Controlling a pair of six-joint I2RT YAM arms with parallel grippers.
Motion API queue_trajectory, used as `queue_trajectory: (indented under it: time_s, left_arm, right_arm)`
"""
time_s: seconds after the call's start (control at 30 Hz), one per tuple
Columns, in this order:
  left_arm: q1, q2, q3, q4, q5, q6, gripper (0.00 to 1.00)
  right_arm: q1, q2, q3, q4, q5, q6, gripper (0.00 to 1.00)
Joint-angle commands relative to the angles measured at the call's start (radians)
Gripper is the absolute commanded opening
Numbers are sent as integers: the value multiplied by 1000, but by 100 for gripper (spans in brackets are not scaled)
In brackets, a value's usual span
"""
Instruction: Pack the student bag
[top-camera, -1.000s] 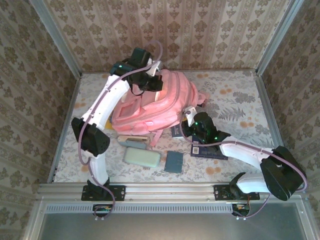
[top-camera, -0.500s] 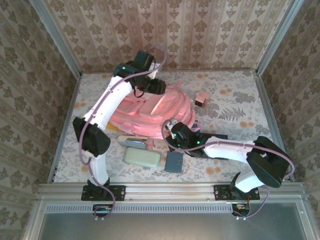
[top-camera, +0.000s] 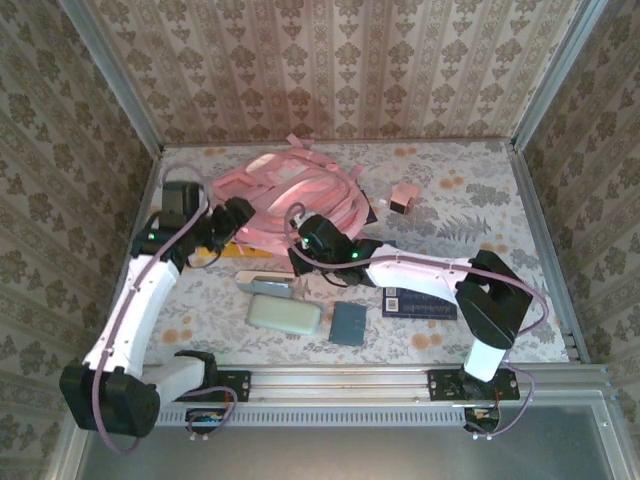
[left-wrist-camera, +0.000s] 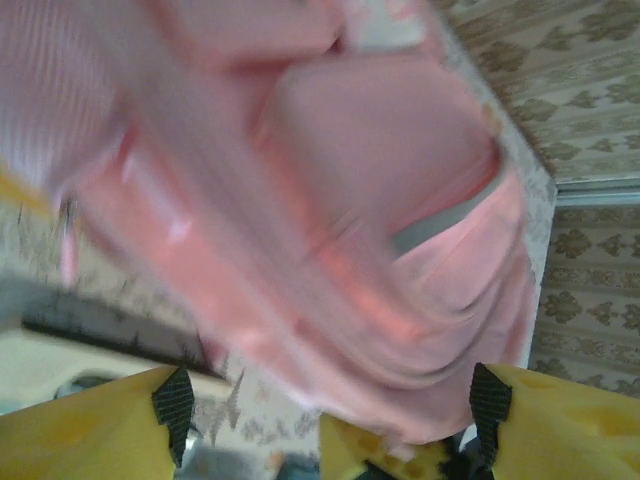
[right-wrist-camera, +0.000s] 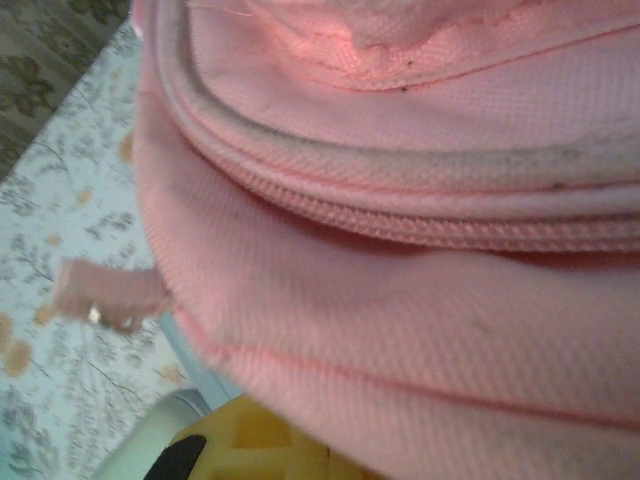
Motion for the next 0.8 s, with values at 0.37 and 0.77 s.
queue_trajectory:
  time_s: [0.37, 0.77]
  left_arm:
    - [34, -54, -300, 390, 43, -396, 76]
    - [2, 66, -339, 517, 11, -383, 27]
  right_arm:
    - [48, 99, 104, 50, -126, 68, 0]
    - [56, 107, 75, 10, -79, 44, 0]
